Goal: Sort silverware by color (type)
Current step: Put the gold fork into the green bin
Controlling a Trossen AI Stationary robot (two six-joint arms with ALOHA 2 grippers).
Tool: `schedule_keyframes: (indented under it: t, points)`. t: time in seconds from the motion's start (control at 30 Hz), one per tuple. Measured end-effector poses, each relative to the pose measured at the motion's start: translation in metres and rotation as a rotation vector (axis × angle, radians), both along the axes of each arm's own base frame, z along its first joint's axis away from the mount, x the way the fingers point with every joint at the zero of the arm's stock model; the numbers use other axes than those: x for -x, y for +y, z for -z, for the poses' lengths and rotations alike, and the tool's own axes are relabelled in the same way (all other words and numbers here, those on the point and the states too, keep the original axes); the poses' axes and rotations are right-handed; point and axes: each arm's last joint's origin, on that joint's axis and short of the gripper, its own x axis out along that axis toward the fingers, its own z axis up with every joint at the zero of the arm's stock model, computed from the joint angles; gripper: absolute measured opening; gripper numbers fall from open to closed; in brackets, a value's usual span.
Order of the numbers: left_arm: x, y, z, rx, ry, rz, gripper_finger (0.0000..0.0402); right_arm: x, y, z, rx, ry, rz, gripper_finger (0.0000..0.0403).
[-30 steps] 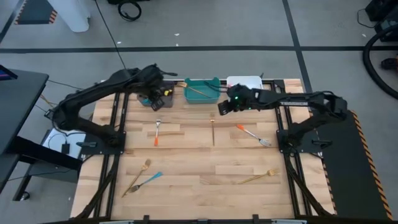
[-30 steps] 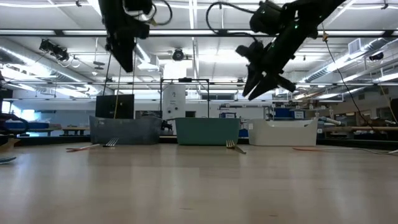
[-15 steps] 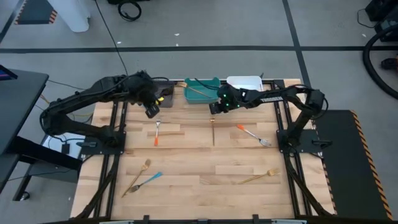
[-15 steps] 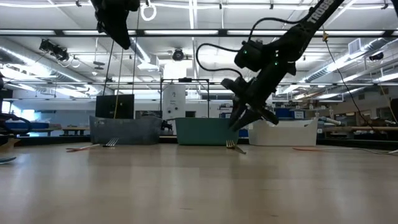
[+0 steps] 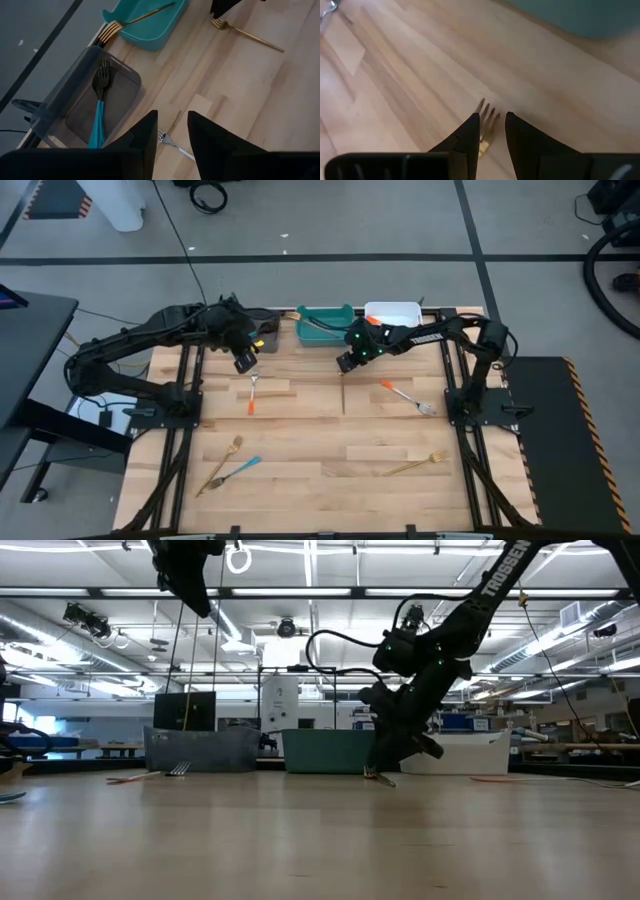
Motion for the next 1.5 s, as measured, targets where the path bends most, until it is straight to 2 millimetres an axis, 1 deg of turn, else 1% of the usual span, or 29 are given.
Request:
schedule_keyframes:
  t: [0.23, 0.33, 0.5, 0.57, 0.63, 0.77, 0.9, 1.03, 1.1, 1.2, 1.27, 1.33, 1.4, 1.43, 1.5]
  points:
    - [-0.002, 0.001, -0.002, -0.025, -0.017, -0.005, 0.0117, -0.001, -0.001, 0.000, 0.066, -0.003, -0.069, 0.0100]
    - [-0.003, 0.002, -0.002, -0.032, -0.028, -0.008, 0.0117, -0.002, -0.001, 0.006, 0.052, 0.004, -0.083, 0.0100]
    - [-0.003, 0.002, -0.003, -0.036, -0.033, -0.008, 0.0117, -0.004, -0.002, 0.009, 0.046, -0.009, -0.090, 0.0097]
    - [-0.003, 0.002, -0.003, -0.040, -0.032, -0.012, 0.0117, -0.004, -0.002, 0.009, 0.050, -0.014, -0.099, 0.0088]
    - [-0.003, 0.002, -0.003, -0.050, -0.028, -0.019, 0.0117, -0.005, -0.002, 0.009, 0.062, -0.015, -0.117, 0.0070]
    - [-0.003, 0.003, -0.003, -0.067, -0.023, -0.033, 0.0117, -0.006, -0.002, 0.007, 0.068, -0.038, -0.132, 0.0015]
    - [-0.003, 0.003, -0.003, -0.071, -0.021, -0.035, 0.0117, -0.007, -0.002, 0.006, 0.065, -0.053, -0.132, 0.0012]
    - [-0.002, 0.003, -0.003, -0.072, -0.021, -0.037, 0.0117, -0.007, -0.001, 0.003, 0.004, -0.100, -0.128, 0.0006]
    - [-0.003, 0.003, -0.003, -0.073, -0.024, -0.037, 0.0117, -0.008, -0.001, -0.008, 0.000, -0.149, -0.118, 0.0005]
    - [-0.004, 0.004, -0.004, -0.080, -0.046, -0.038, 0.0117, -0.010, -0.002, -0.037, 0.057, -0.288, -0.096, 0.0004]
    - [-0.006, 0.004, -0.006, -0.086, -0.065, -0.039, 0.0117, -0.011, -0.007, -0.059, 0.132, -0.401, -0.025, 0.0003]
    - [-0.007, 0.005, -0.007, -0.091, -0.090, -0.043, 0.0117, -0.010, -0.013, -0.083, 0.247, -0.525, 0.120, 0.0002]
    - [-0.009, 0.005, -0.008, -0.092, -0.111, -0.051, 0.0117, -0.007, -0.020, -0.101, 0.391, -0.590, 0.346, 0.0002]
    - [-0.010, 0.005, -0.008, -0.089, -0.122, -0.059, 0.0117, -0.004, -0.023, -0.106, 0.466, -0.590, 0.446, 0.0002]
    - [-0.011, 0.006, -0.009, -0.089, -0.134, -0.064, 0.0117, 0.000, -0.028, -0.109, 0.617, -0.536, 0.597, 0.0002]
